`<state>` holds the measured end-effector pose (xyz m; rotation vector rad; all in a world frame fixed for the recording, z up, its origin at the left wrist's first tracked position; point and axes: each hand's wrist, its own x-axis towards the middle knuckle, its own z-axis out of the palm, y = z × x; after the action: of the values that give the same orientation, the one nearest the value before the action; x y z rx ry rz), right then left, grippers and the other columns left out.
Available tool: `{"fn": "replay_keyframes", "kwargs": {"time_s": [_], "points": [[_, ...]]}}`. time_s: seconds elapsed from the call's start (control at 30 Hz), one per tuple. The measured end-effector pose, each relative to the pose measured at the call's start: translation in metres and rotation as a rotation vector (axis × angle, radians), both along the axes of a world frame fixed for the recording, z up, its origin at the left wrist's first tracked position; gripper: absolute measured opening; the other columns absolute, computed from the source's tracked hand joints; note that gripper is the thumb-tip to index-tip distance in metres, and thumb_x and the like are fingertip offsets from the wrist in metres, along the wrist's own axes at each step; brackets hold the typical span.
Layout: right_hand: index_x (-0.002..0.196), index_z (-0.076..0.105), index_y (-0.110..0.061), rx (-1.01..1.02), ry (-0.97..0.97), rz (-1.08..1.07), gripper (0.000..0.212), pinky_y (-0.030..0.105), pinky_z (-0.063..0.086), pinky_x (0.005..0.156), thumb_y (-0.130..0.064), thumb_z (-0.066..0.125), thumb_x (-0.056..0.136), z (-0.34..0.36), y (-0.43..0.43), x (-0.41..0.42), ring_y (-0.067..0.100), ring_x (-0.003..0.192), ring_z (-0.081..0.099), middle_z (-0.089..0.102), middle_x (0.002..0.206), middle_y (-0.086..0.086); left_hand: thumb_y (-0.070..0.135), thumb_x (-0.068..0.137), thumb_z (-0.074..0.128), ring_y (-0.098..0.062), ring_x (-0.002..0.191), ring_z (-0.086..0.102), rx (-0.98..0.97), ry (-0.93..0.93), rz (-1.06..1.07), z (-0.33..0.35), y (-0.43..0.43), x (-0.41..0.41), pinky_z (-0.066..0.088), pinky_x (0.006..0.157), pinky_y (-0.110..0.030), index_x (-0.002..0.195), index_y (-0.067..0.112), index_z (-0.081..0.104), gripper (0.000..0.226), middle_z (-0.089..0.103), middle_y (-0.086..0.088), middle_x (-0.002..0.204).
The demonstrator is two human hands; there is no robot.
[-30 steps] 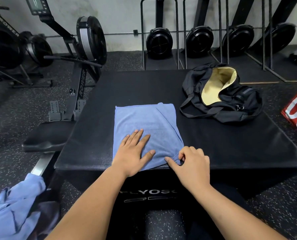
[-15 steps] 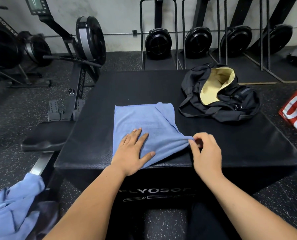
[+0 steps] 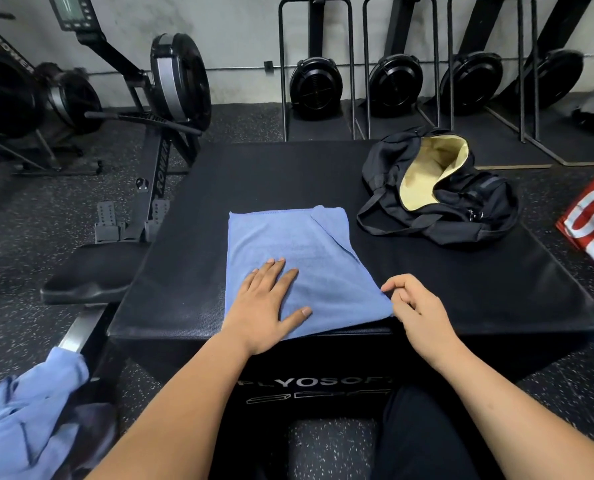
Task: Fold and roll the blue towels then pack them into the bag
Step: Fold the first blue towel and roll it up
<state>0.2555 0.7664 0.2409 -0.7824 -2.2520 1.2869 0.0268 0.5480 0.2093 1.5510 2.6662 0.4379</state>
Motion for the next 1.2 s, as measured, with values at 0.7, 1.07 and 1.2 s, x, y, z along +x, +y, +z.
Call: {"fn": "replay_keyframes", "kwargs": {"time_s": [0.7,1.07,1.2], "points": [[0.123,0.069,-0.027,0.672,-0.332,0.115,0.031,0.042,0.046,0.092,-0.026,0.060,0.093,0.002,0.018,-0.104,0.022,0.122,0.050,0.055,0.132,-0.008,0.081,0.093,0.007,-0.023,0.163,0.001,-0.030,-0.028,0.233,0.009,0.025,-0.035,0.002,0.131,-0.045,0.164,0.031,0.028,0.089,0.011,-0.003,0.176],[0.151,0.043,-0.021,0.806,-0.764,-0.151,0.054,0.044,0.034,0.107,-0.051,0.032,0.108,-0.002,0.071,-0.173,0.029,0.143,0.029,0.032,0.163,0.003,0.081,0.099,0.010,-0.020,0.163,-0.005,-0.025,0.071,0.281,-0.001,0.027,-0.039,0.003,0.131,-0.046,0.167,0.033,0.020,0.084,0.005,0.000,0.177],[0.143,0.054,-0.019,0.904,-0.519,0.032,0.046,0.045,0.045,0.096,-0.042,0.045,0.105,-0.006,0.073,-0.186,0.030,0.132,0.044,0.044,0.155,0.002,0.081,0.099,0.010,-0.019,0.163,-0.007,-0.025,0.067,0.284,-0.003,0.028,-0.039,0.002,0.131,-0.046,0.167,0.034,0.018,0.084,0.002,0.000,0.177]]}}
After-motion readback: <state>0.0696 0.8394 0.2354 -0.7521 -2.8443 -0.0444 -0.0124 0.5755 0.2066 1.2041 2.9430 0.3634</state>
